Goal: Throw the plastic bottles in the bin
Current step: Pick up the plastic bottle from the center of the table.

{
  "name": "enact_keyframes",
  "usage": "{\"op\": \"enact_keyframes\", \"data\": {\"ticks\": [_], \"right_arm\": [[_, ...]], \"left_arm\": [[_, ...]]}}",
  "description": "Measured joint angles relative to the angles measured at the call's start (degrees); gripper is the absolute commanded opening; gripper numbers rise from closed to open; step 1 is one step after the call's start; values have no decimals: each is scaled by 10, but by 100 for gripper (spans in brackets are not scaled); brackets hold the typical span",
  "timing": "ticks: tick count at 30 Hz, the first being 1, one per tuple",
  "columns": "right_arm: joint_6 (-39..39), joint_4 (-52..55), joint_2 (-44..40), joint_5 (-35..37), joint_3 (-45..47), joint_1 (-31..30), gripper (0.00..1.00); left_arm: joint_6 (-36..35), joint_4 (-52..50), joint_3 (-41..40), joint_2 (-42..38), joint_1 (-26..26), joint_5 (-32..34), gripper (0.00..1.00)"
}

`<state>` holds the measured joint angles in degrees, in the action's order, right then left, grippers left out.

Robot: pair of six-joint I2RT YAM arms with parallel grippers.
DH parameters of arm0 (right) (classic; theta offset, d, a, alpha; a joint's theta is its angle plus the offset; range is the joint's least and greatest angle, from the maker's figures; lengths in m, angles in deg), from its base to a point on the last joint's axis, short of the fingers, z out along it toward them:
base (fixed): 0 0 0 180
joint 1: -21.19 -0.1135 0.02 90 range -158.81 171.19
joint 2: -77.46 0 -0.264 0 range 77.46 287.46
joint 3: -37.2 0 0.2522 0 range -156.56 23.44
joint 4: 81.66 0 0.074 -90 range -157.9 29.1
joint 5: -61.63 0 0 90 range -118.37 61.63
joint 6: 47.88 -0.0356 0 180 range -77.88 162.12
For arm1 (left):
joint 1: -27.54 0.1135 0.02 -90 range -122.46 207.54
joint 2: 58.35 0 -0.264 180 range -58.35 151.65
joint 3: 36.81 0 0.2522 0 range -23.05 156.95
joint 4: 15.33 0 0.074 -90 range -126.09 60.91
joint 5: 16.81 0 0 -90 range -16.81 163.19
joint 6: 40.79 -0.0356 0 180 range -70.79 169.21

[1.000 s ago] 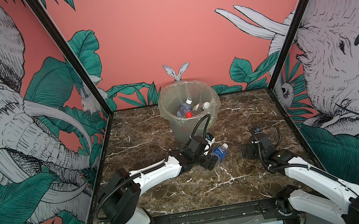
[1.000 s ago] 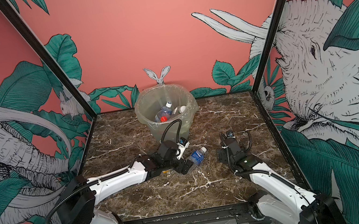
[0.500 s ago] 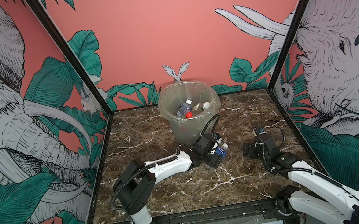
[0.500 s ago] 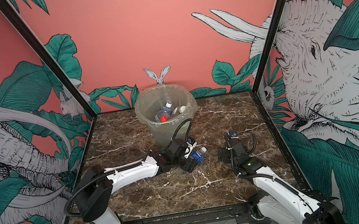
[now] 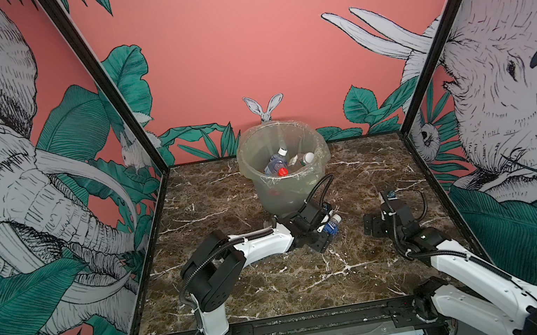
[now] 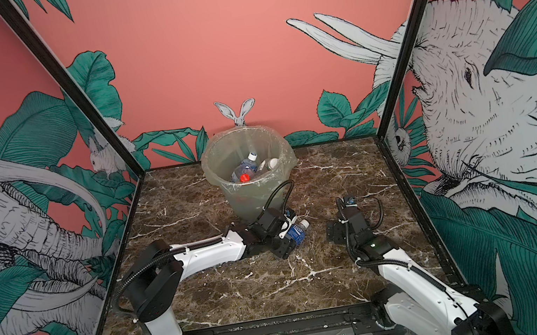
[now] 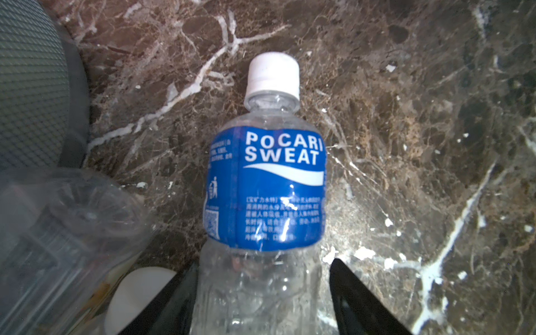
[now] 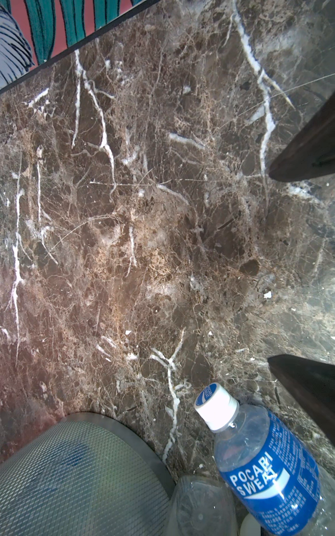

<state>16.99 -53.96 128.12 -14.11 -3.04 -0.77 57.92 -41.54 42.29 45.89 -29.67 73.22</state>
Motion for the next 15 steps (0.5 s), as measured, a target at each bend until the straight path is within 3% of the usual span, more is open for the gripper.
{"op": "enact_keyframes", "data": {"ticks": [15], "right_arm": [[0,0,0,-3,0,4,94]], "left_arm": [[-9,-10,7,8,0,-3,56]]}}
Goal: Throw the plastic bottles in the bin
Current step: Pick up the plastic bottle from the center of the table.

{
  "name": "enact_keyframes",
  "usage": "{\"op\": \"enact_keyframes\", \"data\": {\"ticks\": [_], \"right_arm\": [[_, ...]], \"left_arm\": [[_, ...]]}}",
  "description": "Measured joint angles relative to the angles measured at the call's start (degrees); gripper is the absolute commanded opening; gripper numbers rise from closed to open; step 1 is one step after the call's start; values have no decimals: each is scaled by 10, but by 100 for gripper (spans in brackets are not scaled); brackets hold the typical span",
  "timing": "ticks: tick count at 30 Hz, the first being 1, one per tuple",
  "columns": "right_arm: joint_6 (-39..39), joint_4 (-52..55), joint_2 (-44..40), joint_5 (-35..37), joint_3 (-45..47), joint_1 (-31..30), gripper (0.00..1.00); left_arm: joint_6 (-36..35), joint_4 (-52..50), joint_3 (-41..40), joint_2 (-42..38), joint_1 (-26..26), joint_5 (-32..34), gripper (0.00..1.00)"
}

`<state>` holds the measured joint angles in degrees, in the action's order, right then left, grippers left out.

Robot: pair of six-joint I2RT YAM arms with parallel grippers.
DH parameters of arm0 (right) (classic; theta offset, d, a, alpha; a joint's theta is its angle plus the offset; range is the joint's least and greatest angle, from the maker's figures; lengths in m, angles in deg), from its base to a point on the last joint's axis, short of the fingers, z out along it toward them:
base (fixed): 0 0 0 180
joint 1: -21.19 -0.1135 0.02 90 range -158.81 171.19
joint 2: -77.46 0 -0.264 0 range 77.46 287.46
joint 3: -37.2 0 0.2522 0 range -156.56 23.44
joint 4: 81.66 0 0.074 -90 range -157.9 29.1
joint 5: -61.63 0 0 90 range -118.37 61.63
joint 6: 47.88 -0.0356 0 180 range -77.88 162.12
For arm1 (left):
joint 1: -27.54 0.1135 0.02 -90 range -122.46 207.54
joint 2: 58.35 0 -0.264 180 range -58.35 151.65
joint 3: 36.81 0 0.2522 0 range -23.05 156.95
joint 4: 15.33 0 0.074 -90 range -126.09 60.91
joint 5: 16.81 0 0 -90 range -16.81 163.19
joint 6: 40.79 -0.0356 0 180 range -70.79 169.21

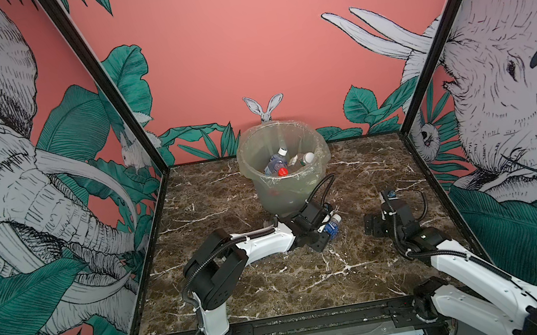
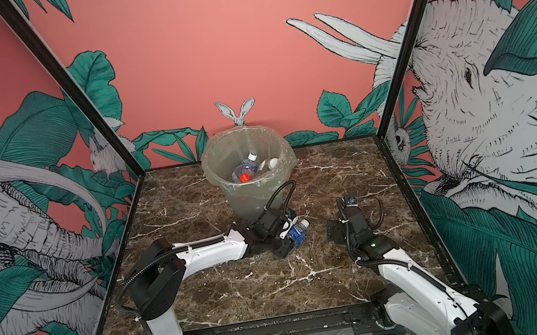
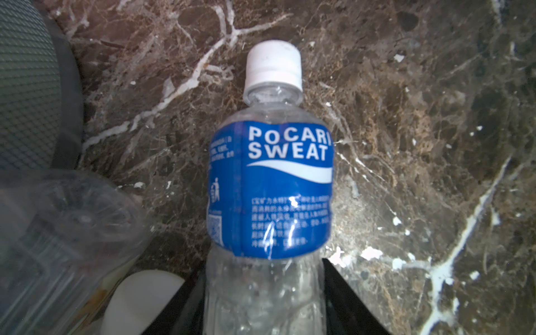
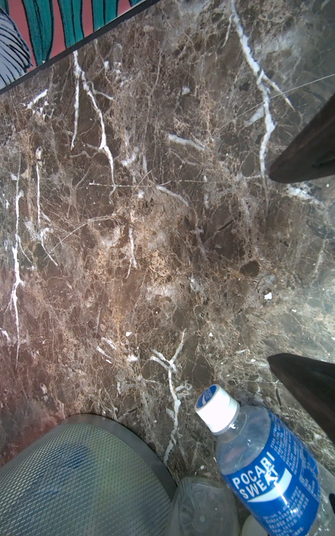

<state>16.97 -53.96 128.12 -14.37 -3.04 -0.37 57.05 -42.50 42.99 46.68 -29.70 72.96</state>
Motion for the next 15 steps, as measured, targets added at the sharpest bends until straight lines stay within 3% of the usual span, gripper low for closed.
{"op": "enact_keyframes", "data": {"ticks": [8,15], "right_arm": [[0,0,0,-5,0,2,93],[0,0,0,-10,0,3,93]], "left_arm": [[-2,1,-4,-5,0,-3,53],[-4,6,-43,-58,-1,-4,52]]}}
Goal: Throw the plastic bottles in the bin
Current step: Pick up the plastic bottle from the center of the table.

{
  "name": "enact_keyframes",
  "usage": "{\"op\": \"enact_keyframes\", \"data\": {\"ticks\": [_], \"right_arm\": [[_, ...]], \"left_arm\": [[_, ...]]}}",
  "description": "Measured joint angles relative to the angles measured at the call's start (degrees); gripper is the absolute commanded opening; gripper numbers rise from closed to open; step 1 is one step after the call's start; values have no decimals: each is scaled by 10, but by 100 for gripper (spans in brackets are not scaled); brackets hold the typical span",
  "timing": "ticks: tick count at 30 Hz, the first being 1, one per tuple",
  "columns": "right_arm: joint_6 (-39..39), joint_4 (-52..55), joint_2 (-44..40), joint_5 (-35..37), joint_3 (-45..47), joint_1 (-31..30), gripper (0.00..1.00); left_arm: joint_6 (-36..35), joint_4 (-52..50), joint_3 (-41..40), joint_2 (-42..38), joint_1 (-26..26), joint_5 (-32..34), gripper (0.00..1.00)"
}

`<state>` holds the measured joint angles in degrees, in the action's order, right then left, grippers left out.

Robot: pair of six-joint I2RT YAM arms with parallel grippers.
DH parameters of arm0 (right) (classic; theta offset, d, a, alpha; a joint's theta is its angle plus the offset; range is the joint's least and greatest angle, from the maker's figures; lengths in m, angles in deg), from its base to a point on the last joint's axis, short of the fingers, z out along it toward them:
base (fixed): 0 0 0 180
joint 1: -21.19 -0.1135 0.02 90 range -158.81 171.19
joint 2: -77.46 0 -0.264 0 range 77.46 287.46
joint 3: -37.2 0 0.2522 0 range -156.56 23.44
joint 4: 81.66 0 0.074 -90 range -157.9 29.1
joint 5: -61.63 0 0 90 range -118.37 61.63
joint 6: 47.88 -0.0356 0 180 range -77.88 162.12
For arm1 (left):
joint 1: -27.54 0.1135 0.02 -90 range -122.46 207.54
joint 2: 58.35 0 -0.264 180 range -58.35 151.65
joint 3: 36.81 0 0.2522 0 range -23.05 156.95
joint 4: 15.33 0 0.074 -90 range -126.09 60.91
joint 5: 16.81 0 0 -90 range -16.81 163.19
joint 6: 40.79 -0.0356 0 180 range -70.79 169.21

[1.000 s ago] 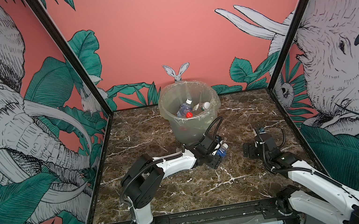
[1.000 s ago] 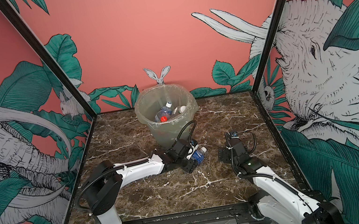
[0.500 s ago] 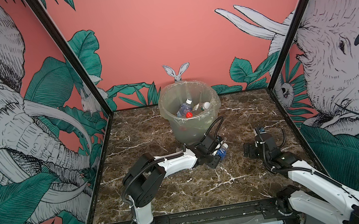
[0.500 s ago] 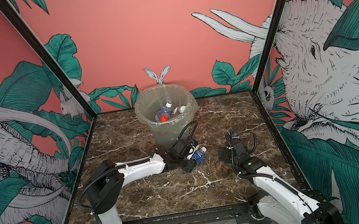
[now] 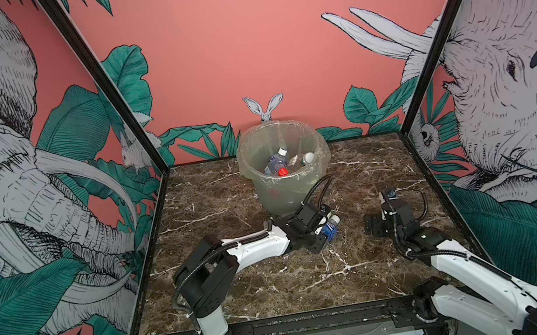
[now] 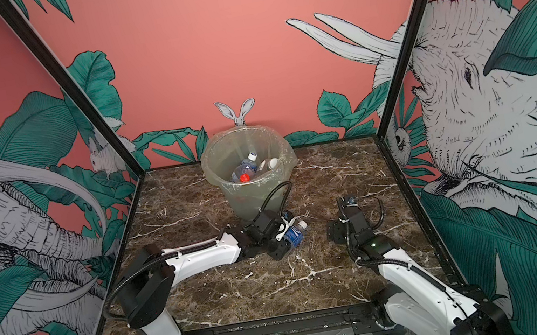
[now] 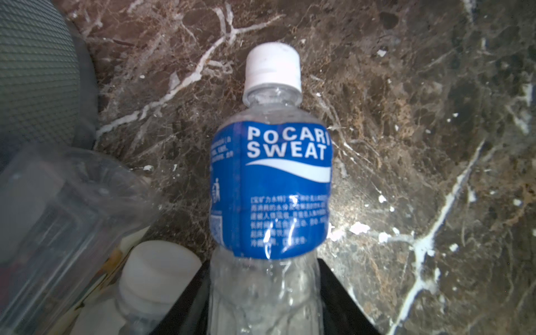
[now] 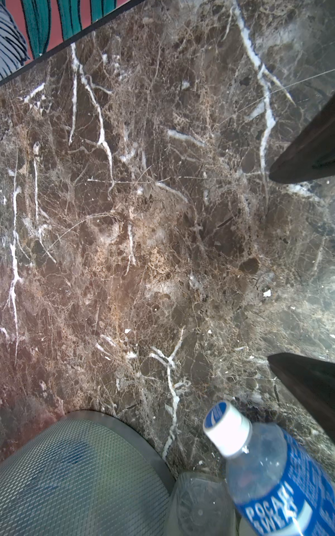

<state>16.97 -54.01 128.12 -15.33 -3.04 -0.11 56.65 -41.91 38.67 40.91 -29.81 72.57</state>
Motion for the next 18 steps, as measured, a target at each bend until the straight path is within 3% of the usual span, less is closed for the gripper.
{"op": "enact_keyframes", "data": {"ticks": [18], "right_arm": [[8,-25,1,-39,12,0,93]], "left_arm": [[4,31,-120,-180,-8,31,51]]}}
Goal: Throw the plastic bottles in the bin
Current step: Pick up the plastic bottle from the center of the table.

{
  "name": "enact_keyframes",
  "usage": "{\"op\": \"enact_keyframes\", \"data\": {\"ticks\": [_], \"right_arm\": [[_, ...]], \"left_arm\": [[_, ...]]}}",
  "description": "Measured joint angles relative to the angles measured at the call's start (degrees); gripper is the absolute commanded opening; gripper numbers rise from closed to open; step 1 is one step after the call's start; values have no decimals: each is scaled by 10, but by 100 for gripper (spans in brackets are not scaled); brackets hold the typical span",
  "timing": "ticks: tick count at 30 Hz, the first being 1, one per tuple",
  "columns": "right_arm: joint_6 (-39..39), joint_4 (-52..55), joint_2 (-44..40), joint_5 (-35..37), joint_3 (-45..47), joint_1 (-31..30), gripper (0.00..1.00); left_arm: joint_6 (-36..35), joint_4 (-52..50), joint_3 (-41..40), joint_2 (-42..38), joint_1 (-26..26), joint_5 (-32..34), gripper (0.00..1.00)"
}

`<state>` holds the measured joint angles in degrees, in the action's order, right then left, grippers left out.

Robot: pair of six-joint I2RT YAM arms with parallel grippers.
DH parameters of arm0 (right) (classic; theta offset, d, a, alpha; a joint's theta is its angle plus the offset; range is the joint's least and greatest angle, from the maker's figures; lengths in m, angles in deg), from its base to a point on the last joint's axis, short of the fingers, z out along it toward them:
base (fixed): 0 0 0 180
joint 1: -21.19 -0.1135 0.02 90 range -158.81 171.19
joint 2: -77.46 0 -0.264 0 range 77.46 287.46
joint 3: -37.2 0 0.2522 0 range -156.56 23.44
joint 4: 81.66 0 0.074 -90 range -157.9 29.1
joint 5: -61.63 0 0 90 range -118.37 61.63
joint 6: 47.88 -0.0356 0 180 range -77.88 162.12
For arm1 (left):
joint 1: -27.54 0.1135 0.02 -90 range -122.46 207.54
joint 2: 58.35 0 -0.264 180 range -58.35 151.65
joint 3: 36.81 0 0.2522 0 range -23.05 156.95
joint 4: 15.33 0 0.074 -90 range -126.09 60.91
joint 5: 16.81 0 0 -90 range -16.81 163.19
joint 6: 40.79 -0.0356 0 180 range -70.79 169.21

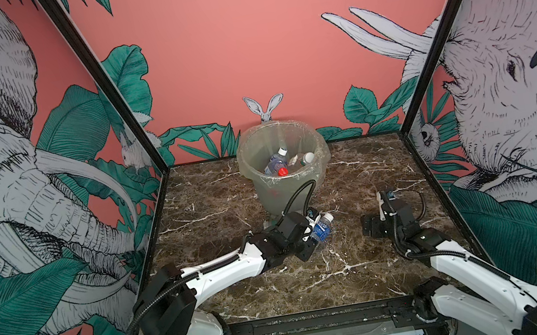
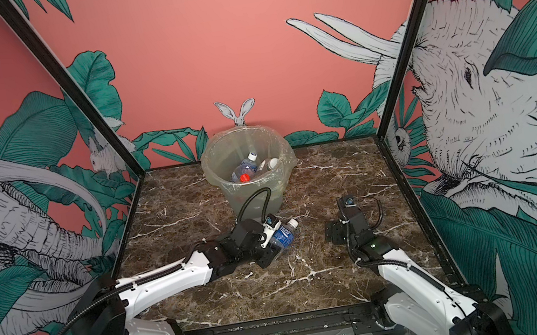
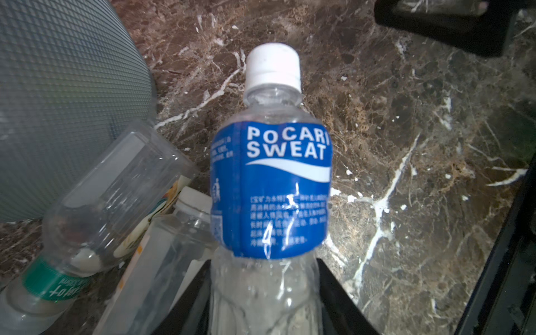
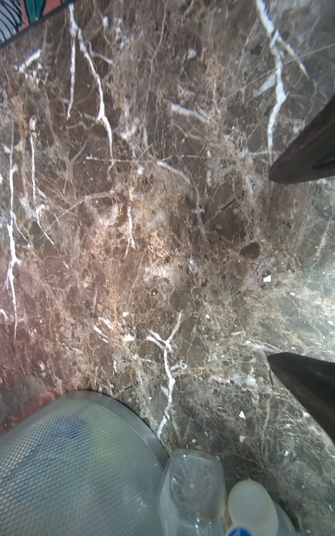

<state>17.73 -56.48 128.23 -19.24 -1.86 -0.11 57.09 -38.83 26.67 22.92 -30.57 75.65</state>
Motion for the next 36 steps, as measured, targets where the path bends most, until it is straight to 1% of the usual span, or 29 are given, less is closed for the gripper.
{"op": "enact_keyframes", "data": {"ticks": [7,12,17,23,31,36], "right_arm": [[6,-6,0,-20,0,0,93],[6,-10,3,-24,0,0,92],[6,-10,12,-24,0,0,92],[6,-13,16,-24,0,0,92],[6,-16,21,-26,0,0,92],[6,-17,23,-26,0,0,92]], "left_arm": [[4,-17,-31,-82,0,26,51],[14,-48,-51,-148,0,51,51],[27,-94,-79,-246,0,86,51],[40,-154,-83,-341,0,122,51],[57,-218,-97,-427,0,159,51],[55,-240,-89,-448,0,175,51]]}}
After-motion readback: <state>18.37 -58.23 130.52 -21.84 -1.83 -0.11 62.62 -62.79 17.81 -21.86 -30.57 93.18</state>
